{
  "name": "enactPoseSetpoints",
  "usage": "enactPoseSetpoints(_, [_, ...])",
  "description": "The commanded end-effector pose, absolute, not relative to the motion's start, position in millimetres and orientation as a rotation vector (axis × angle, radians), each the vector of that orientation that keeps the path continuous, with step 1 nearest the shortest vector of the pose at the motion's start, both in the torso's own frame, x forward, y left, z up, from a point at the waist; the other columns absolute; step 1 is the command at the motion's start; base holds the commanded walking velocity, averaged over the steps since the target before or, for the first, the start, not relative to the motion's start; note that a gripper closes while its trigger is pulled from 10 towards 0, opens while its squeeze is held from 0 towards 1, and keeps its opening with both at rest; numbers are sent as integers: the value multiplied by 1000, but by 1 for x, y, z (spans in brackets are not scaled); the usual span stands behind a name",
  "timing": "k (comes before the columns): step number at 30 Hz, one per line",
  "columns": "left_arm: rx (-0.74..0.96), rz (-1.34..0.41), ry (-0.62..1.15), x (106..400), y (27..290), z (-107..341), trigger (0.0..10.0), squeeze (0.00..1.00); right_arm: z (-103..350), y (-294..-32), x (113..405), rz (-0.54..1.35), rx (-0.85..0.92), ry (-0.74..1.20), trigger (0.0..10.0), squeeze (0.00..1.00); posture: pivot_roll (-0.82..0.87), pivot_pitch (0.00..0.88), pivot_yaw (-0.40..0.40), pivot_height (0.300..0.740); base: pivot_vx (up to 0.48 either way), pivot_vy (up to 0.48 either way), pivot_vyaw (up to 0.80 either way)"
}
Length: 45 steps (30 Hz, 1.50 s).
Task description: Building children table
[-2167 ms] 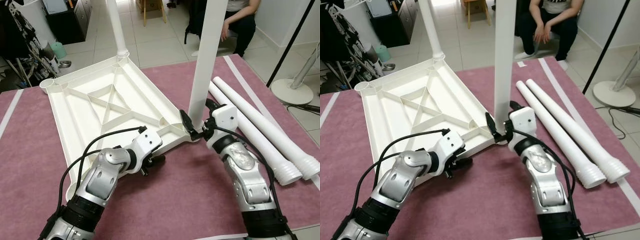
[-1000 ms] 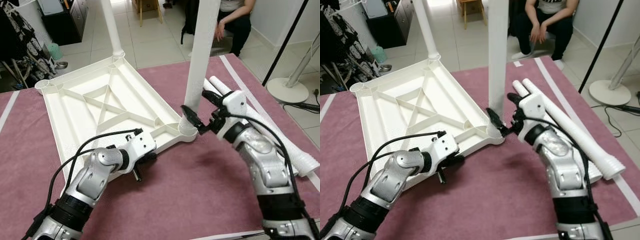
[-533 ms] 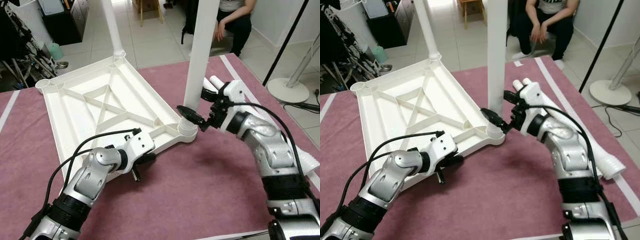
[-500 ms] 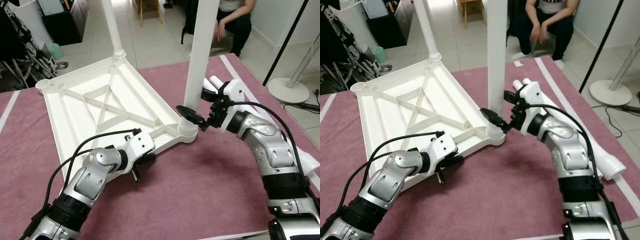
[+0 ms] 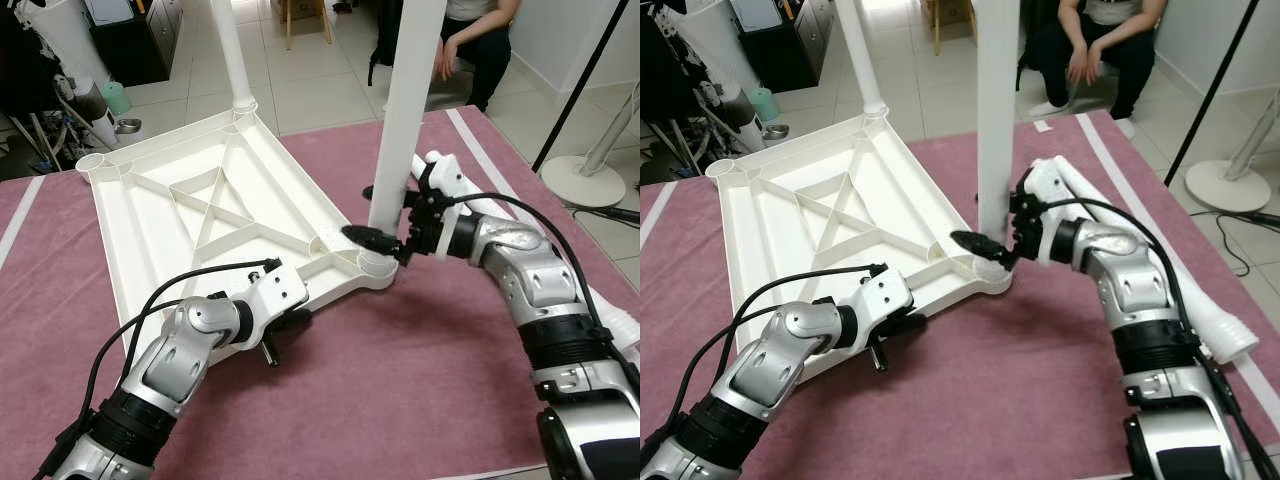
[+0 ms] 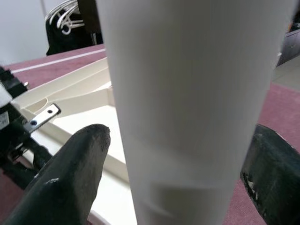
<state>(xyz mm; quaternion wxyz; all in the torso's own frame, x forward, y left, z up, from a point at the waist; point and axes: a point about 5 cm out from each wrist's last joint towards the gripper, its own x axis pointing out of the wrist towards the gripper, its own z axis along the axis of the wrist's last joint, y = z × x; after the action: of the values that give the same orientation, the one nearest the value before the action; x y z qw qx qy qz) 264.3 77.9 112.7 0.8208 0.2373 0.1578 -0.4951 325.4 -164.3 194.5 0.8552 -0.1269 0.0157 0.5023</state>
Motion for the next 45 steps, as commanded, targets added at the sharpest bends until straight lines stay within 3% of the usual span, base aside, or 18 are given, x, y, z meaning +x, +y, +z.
enactPoseSetpoints(1, [555,-984,317,268,90,118,10000,0,198,-160,327,1082,-299,24,6078,0,-4,0,142,740,0,0,0])
enactPoseSetpoints(2, [553,-983,317,268,89,118,10000,0,198,-161,327,1087,-305,26,3804,0,-5,0,142,740,0,0,0])
enactPoseSetpoints(3, [552,-982,317,268,89,118,10000,0,198,-161,327,1092,-308,27,3804,0,-5,0,142,740,0,0,0])
enactPoseSetpoints(4, [551,-982,316,268,89,118,10000,0,198,-161,327,1096,-310,28,353,0,-6,0,142,740,0,0,0])
enactPoseSetpoints(5, [550,-982,316,268,89,118,10000,0,198,-161,327,1099,-312,28,0,0,-6,0,142,740,0,0,0])
enactPoseSetpoints(17, [545,-983,314,268,87,119,10000,0,195,-162,330,1083,-313,23,0,0,-9,0,140,740,0,0,0])
enactPoseSetpoints(18, [544,-983,314,268,87,119,10000,0,192,-161,330,1068,-309,26,10000,0,-9,0,140,740,0,0,0])
enactPoseSetpoints(45, [540,-981,318,269,86,118,10000,0,135,-138,319,743,-299,112,10000,0,-18,0,145,740,0,0,0])
